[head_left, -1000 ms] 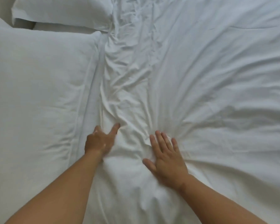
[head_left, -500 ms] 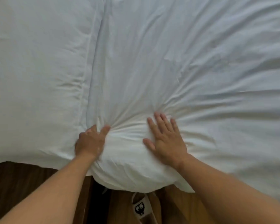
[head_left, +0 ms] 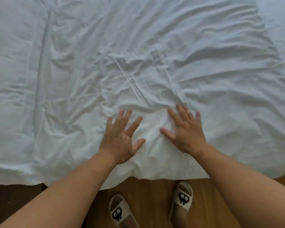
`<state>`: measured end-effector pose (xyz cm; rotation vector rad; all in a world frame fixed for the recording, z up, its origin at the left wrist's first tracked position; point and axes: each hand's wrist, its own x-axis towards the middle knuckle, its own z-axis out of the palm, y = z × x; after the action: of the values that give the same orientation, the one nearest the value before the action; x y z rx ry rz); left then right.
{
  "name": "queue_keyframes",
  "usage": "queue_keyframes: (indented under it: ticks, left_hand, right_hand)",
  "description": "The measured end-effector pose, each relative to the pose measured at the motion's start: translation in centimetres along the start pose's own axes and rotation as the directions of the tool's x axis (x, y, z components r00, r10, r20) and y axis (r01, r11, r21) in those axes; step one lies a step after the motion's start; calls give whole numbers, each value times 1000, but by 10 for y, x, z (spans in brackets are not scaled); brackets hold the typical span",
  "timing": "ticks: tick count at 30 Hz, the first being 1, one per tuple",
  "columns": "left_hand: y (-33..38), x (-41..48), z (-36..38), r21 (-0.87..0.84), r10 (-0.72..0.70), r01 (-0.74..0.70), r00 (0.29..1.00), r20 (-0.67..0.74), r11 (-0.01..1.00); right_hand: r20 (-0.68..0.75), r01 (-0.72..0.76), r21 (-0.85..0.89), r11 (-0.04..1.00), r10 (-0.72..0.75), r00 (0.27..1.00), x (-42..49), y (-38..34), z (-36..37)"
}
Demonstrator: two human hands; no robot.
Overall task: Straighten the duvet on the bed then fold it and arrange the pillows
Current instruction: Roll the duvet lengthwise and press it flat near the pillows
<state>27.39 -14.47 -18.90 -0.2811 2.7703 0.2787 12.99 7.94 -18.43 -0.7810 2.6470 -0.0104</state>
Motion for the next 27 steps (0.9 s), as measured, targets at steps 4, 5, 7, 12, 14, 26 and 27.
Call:
queue_keyframes:
  ticks: [4,5,7,12,14,26,27]
  left_hand:
    - [-22,-29,64,36,-203,202,978,39,979]
    - [-32,-40,69,44,-239,237,970,44,970]
    - [-34,-47,68,56,-309,305,947,88,951]
    - [103,52,4,-185,-349,337,937,-34,923]
    - [176,113,-6,-159,-137,122,987,-85,980]
    - [264,122,38,13,41,-41,999,23,999]
    - [275,137,28,-8,68,-68,998,-10,998]
  right_hand:
    - [90,-116,-30,993,118,989,-60,113,33]
    - [99,-102,-28,994,105,990,-78,132,39]
    - [93,-35,24,999,32,995,-94,157,39]
    - [-211,95,46,994,-84,974,-18,197,-17]
    - [-179,69,-9,998,-69,981,21,221,-40]
    - [-221,-297,191,936,336,916,-63,404,-8]
    - [-214,-388,243,889,439,873,-52,418,-19]
